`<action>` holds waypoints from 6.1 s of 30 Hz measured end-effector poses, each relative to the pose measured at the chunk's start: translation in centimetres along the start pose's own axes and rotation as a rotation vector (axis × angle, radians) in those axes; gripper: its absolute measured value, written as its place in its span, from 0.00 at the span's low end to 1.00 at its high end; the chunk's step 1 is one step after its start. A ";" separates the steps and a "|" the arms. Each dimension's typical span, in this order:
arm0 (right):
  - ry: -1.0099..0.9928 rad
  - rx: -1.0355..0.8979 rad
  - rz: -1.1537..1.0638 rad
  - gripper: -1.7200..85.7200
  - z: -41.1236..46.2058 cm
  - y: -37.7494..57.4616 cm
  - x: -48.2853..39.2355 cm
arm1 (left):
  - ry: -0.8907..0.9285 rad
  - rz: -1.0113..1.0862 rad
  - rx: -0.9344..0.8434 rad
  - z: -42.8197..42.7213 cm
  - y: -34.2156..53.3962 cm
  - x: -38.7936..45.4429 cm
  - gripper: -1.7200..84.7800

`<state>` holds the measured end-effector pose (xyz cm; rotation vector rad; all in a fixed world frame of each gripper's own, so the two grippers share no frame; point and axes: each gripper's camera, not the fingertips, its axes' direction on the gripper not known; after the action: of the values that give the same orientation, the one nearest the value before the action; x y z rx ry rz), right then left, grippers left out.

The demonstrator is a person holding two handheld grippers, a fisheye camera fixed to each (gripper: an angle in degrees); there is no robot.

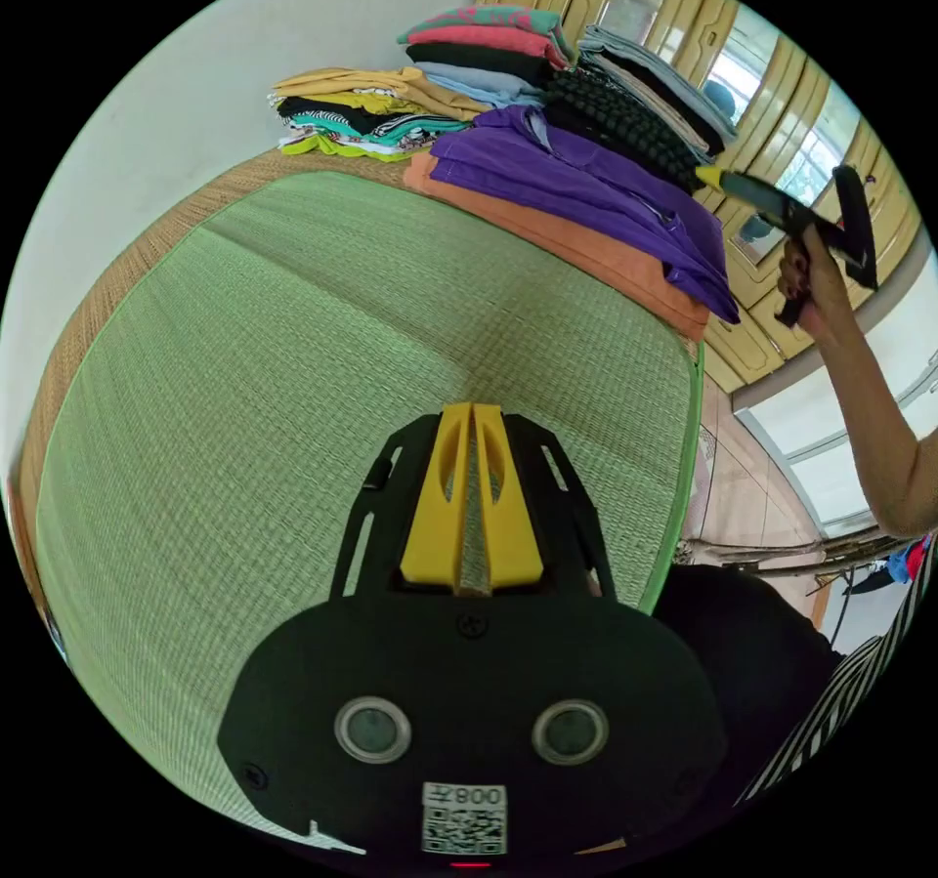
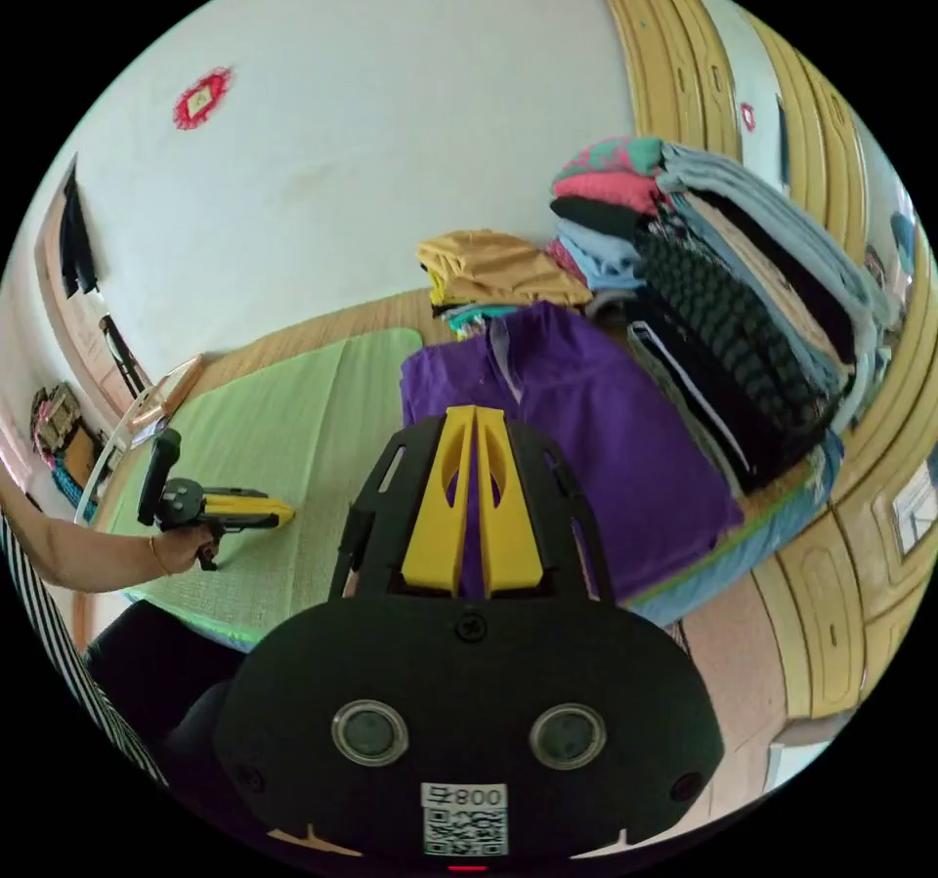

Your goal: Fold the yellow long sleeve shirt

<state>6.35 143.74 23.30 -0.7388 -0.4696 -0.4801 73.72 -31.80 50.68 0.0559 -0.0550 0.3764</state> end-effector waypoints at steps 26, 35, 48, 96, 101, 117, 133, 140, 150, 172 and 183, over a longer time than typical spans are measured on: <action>0.100 -0.178 0.024 0.06 33.5 -36.2 -1.9 | -0.052 0.026 0.022 3.5 11.6 -7.0 0.02; -0.076 -0.089 0.070 0.03 29.6 -38.0 -1.8 | -0.039 0.020 0.023 3.9 15.3 -11.8 0.02; -0.636 -0.121 -0.182 0.03 13.8 -33.4 -17.1 | 0.449 -0.328 0.252 -3.9 28.9 -25.9 0.03; -0.154 -0.700 -0.482 0.08 14.6 -39.5 -45.7 | 0.476 -0.456 -0.009 -1.6 39.3 -53.0 0.11; -0.138 -0.704 -0.505 0.03 13.1 -42.1 -45.1 | 0.504 -0.465 -0.024 -0.3 42.9 -51.5 0.04; -0.221 -0.333 -0.395 0.02 -15.4 -55.0 -33.9 | 0.759 -0.520 0.493 -13.5 71.0 -36.7 0.03; -0.319 0.181 -0.446 0.02 -44.9 -57.7 -26.5 | 0.485 -0.224 0.957 -29.2 96.0 -15.0 0.02; -0.380 0.332 -0.496 0.02 -52.6 -56.7 -24.3 | 0.299 -0.071 1.047 -34.3 103.7 -7.1 0.02; -0.440 0.474 -0.565 0.02 -56.9 -54.5 -22.5 | 0.161 0.046 1.137 -38.4 111.1 -1.0 0.02; -0.512 0.234 -0.607 0.02 -18.8 -67.1 -28.4 | -0.046 -0.135 0.991 -41.0 98.3 -19.6 0.03; -0.371 -0.413 -0.391 0.05 31.2 -69.2 -33.8 | -0.048 -0.645 0.480 -26.2 82.0 -51.9 0.08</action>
<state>-66.73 130.13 60.49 -1.1501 -0.8863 -0.8253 -3.61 27.07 24.93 0.5439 0.0085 -0.2641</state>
